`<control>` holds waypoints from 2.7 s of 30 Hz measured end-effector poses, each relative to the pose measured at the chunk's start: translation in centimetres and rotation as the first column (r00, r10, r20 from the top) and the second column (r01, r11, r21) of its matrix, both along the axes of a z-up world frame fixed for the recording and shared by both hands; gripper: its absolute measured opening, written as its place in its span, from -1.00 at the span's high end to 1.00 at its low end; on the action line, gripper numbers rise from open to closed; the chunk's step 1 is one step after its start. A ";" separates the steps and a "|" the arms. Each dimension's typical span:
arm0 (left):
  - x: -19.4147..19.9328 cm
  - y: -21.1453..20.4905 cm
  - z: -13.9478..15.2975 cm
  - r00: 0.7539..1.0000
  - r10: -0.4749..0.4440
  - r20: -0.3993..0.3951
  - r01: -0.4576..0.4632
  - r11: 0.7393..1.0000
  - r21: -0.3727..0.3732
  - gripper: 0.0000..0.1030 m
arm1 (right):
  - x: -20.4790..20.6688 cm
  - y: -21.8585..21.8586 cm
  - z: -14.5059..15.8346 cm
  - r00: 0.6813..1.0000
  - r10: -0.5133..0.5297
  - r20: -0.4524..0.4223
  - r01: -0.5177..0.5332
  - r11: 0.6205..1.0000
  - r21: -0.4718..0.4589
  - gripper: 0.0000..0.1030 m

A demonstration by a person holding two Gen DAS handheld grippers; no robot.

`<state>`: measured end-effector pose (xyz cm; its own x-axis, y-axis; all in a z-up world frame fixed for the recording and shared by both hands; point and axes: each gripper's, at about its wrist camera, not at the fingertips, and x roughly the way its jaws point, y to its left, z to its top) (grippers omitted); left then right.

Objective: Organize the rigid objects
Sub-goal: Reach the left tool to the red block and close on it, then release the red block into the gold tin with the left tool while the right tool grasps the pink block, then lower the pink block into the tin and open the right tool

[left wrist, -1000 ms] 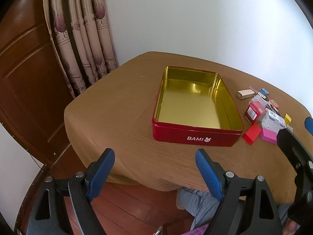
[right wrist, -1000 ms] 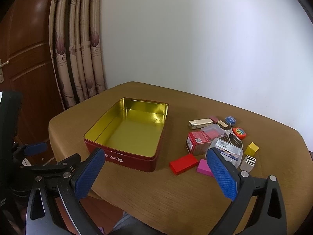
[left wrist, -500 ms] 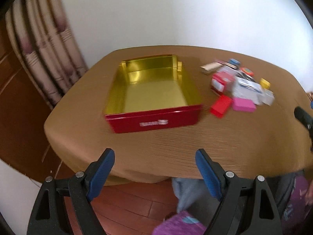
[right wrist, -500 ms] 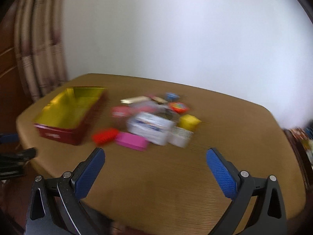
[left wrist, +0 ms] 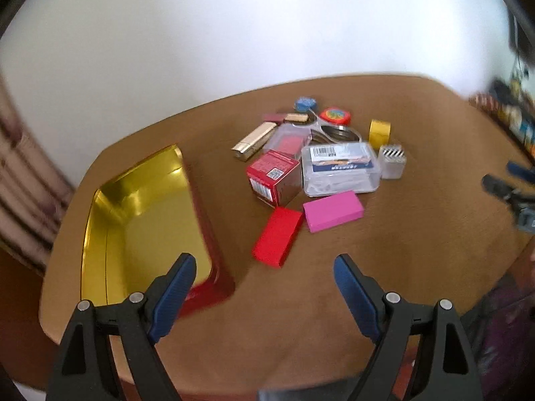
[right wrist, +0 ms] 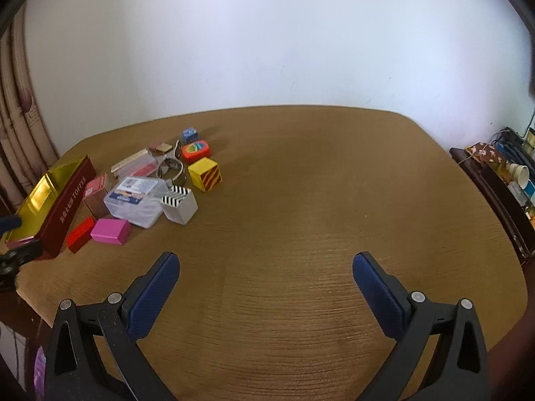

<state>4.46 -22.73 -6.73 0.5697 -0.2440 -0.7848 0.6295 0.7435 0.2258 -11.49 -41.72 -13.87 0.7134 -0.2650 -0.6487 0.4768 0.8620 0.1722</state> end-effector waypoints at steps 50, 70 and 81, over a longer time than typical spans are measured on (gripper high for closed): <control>9.5 8.9 3.5 0.943 0.279 -0.178 -0.296 0.952 -0.076 0.41 | 10.6 7.0 3.6 0.591 0.804 0.059 -0.805 0.586 0.091 -1.00; 10.9 13.5 2.3 0.893 0.401 -0.202 -0.433 0.889 -0.150 0.15 | 21.9 13.4 0.4 0.314 0.927 -0.207 -0.915 0.354 0.197 -0.41; 3.2 15.3 1.8 0.874 0.441 -0.205 -0.475 0.864 -0.166 0.07 | 22.5 14.2 -1.2 0.361 0.854 -0.374 -0.894 0.431 0.121 0.46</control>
